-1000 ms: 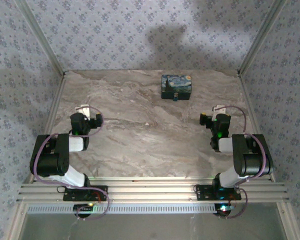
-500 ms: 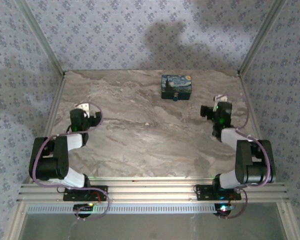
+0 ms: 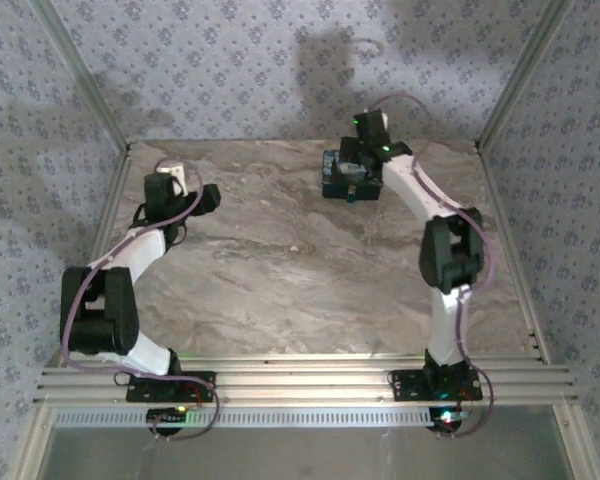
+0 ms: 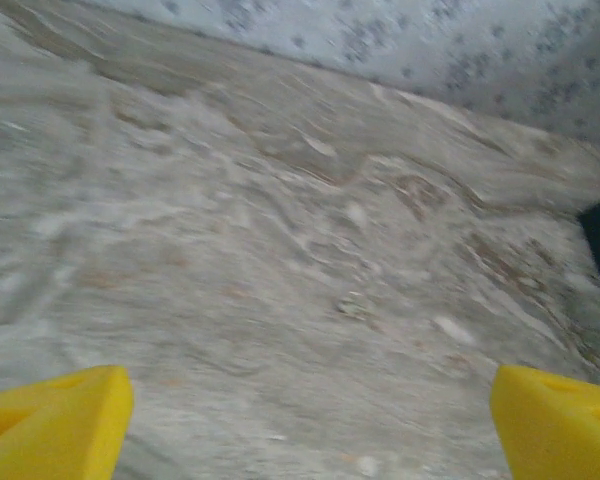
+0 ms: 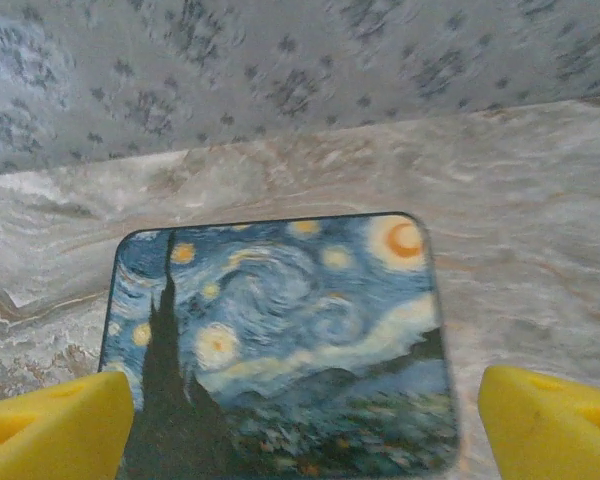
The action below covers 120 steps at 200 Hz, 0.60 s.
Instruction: Unlock the padlock with the key
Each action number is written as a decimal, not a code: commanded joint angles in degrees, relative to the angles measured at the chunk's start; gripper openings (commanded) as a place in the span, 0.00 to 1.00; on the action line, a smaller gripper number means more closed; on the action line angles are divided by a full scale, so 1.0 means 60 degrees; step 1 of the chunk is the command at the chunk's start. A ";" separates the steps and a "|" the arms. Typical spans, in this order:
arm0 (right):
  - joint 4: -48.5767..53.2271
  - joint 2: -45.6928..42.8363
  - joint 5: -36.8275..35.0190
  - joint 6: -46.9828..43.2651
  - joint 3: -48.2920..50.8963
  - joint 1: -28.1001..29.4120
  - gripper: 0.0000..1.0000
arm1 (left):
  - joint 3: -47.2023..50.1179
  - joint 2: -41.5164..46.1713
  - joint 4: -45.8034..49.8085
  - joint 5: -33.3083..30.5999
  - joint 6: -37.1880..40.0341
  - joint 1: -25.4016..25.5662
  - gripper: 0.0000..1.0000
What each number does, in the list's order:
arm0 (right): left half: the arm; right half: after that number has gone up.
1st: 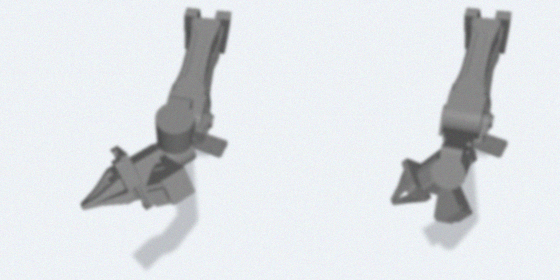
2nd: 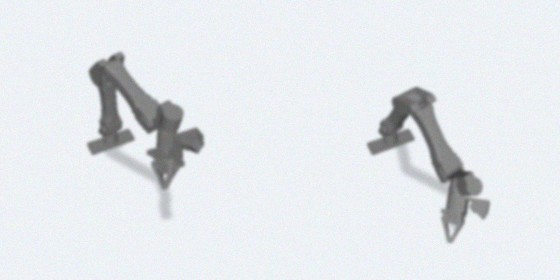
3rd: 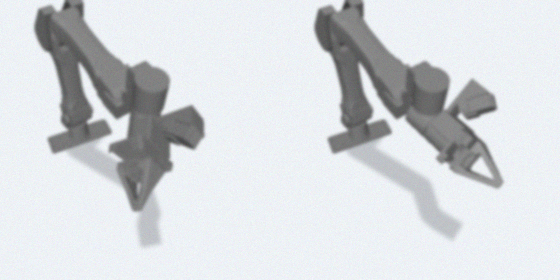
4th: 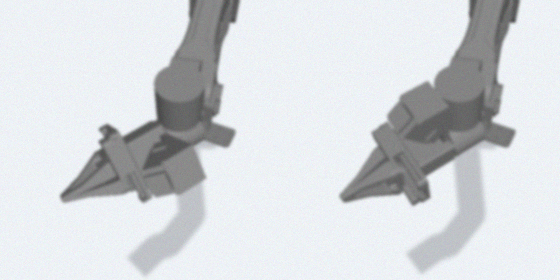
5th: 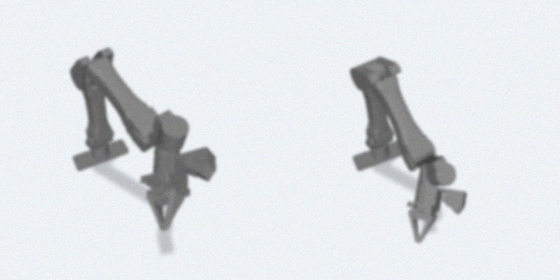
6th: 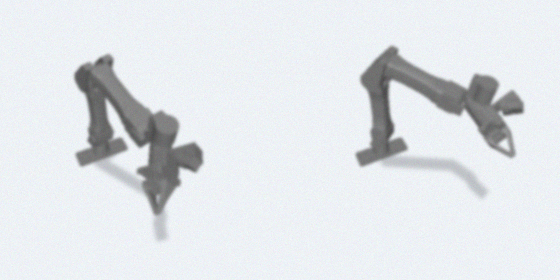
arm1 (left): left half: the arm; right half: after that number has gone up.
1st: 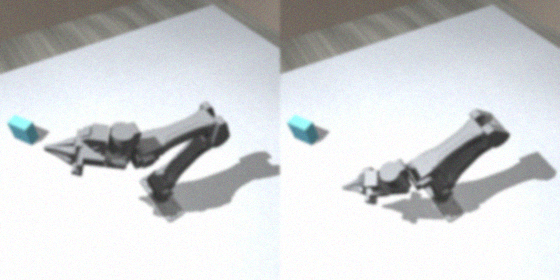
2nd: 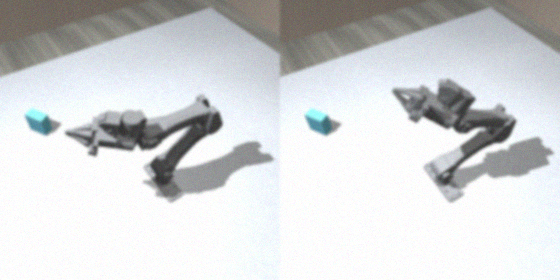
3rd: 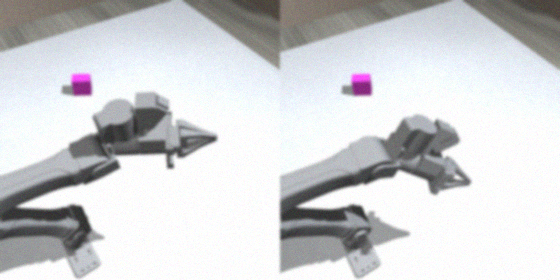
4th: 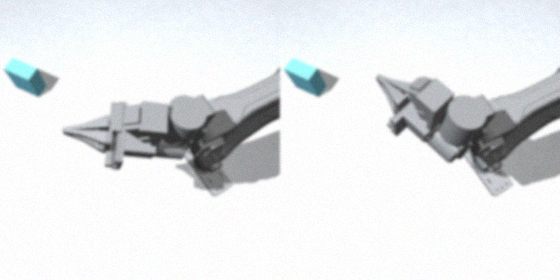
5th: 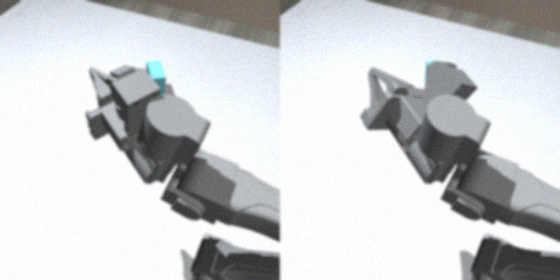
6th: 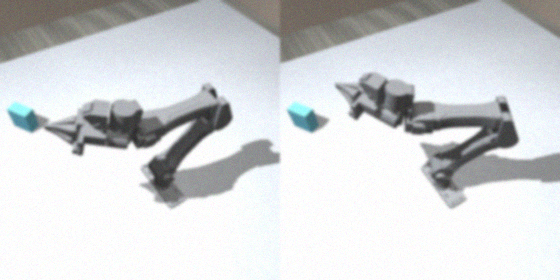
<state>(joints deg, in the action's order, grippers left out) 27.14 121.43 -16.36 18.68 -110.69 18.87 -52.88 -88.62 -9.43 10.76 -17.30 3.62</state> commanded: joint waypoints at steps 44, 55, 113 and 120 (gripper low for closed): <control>0.2864 0.2807 0.0310 -0.0135 -0.3328 0.0081 0.87 | -0.1481 -0.1929 0.1283 0.1300 -0.0897 0.1101 0.84; 0.2685 0.2853 0.0654 -0.0218 -0.3153 0.0091 0.84 | -0.1674 -0.2180 0.1398 0.1401 -0.0933 0.1208 0.82; 0.1861 0.2052 0.2016 -0.0283 -0.0798 0.0209 0.34 | -0.1975 -0.2717 0.1574 0.1732 -0.1301 0.1490 0.77; 0.1726 0.1882 0.2200 -0.0307 -0.0415 0.0238 0.32 | -0.1955 -0.2695 0.1585 0.1761 -0.1332 0.1506 0.77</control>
<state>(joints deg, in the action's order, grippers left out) 36.07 134.65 -10.33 17.02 -120.64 19.20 -63.11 -104.38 -1.15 19.16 -23.68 12.14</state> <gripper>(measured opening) 0.358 0.774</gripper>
